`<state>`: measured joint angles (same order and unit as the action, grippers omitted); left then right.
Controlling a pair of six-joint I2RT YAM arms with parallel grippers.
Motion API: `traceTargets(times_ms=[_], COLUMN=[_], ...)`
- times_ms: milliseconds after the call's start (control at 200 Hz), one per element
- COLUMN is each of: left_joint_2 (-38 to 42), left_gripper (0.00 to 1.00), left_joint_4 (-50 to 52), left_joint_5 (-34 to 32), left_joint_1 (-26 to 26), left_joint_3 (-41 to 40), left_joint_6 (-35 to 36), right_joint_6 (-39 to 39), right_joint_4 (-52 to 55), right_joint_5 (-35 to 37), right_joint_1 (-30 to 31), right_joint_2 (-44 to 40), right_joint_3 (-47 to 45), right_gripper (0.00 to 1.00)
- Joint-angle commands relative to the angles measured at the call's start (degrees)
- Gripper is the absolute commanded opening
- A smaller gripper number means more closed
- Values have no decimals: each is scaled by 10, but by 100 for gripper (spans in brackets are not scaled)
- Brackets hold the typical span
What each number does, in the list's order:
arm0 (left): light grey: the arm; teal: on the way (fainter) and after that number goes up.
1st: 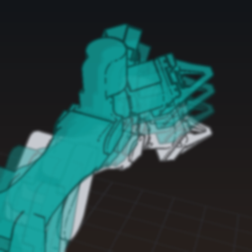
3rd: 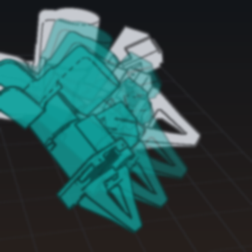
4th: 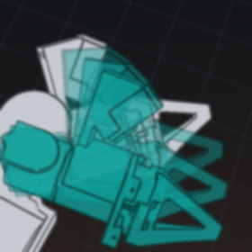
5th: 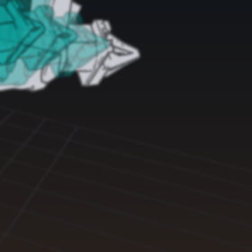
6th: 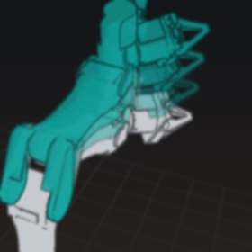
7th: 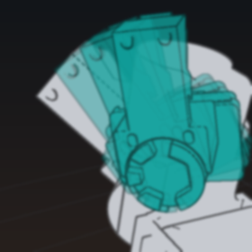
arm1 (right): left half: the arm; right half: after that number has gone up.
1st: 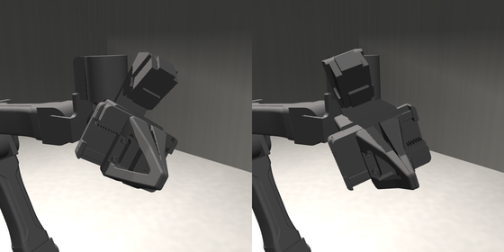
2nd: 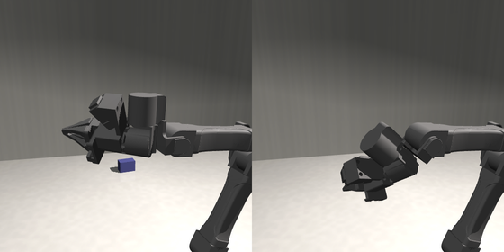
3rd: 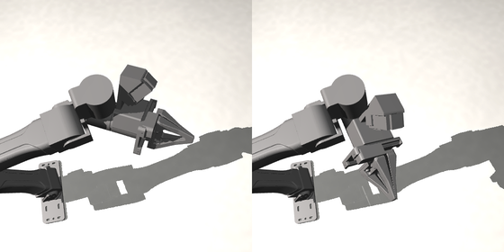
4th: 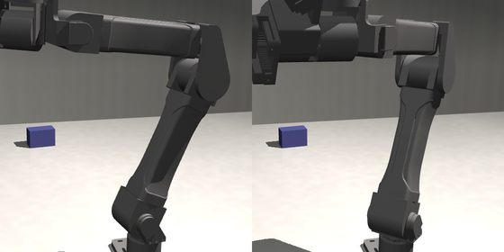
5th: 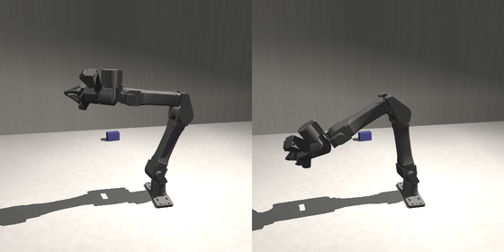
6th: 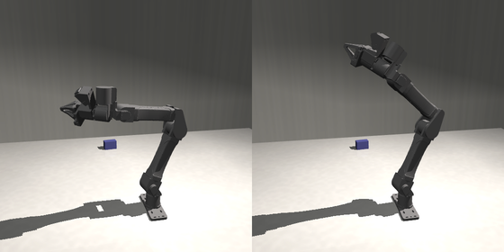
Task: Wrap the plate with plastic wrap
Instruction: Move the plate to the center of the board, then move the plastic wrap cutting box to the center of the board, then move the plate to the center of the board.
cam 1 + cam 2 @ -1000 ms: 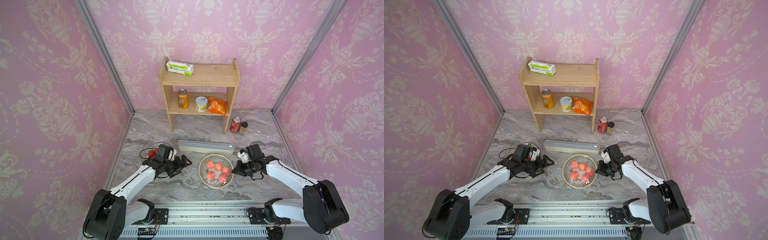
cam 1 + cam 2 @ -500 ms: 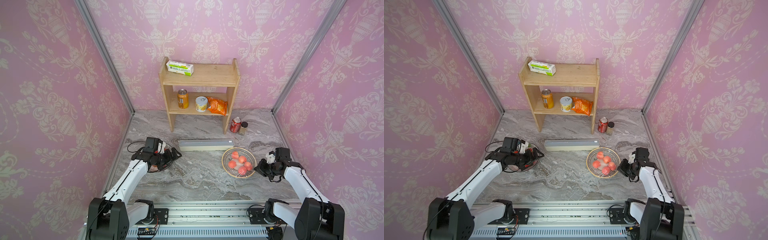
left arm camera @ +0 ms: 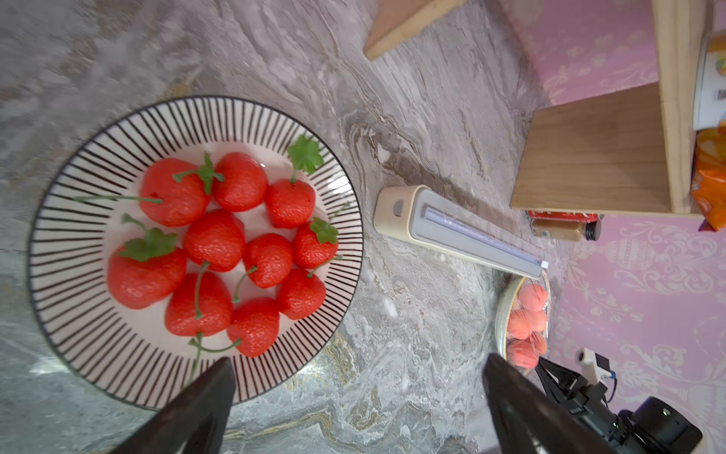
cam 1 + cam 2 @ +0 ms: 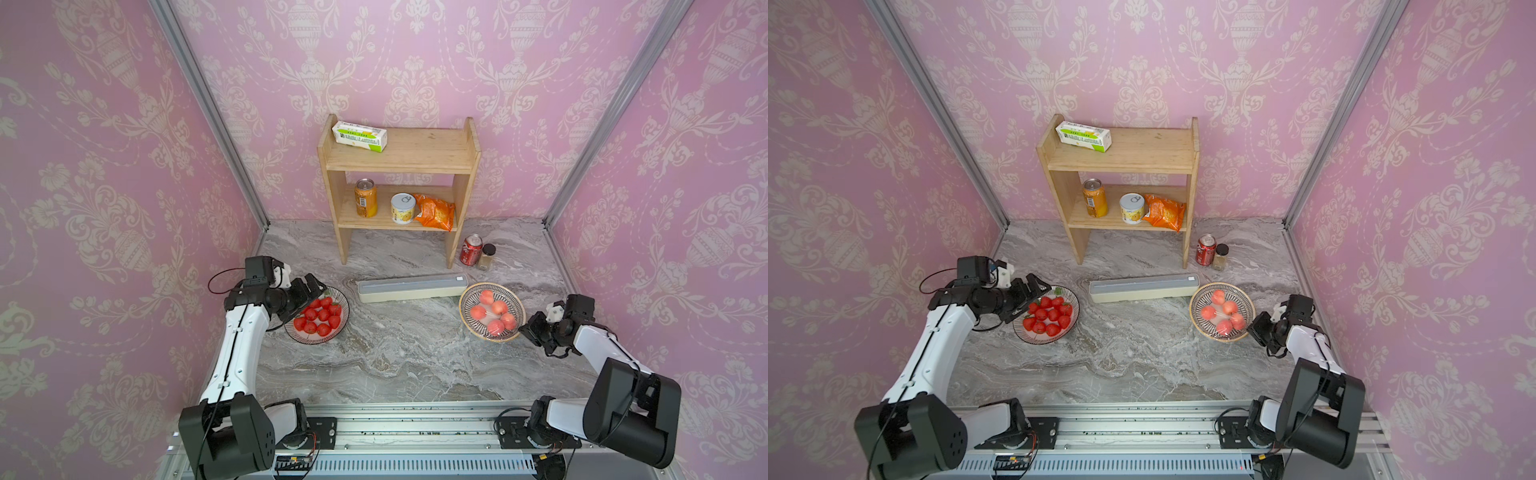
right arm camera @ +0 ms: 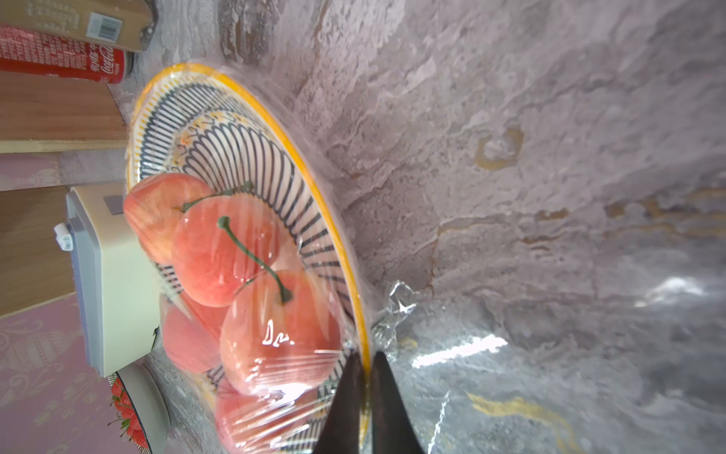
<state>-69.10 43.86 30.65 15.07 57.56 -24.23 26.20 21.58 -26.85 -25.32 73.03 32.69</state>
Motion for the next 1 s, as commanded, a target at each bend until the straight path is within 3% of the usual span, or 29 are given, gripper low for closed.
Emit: traceTargets(times_ms=[0, 120, 250, 350, 450, 560, 781, 996], left_joint_2=[-16, -44, -77, -113, -173, -214, -296, -310], left_gripper=[99, 99, 99, 99, 95, 87, 73, 69], left_joint_4=[22, -10, -52, -97, -95, -68, -33, -33], left_joint_5=[-4, -8, -53, -108, -112, -122, -77, -31], left_joint_1=[46, 92, 115, 124, 133, 148, 169, 169], left_joint_3=[23, 22, 22, 21, 51, 76, 76, 67], left_joint_6=[44, 41, 45, 63, 85, 118, 147, 147], right_joint_6=[9, 2, 15, 38, 53, 63, 65, 45], right_joint_4=[-17, 37, 88, 97, 92, 77, 47, 52], right_joint_5=[38, 100, 112, 90, 86, 82, 79, 85], right_joint_1=[-4, -3, 12, 80, 175, 236, 266, 265], right_joint_2=[-19, -102, -196, -215, -200, -179, -160, -152], right_joint_3=[11, 19, 45, 68, 85, 92, 95, 94], right_gripper=[28, 48, 57, 62, 62, 60, 59, 59])
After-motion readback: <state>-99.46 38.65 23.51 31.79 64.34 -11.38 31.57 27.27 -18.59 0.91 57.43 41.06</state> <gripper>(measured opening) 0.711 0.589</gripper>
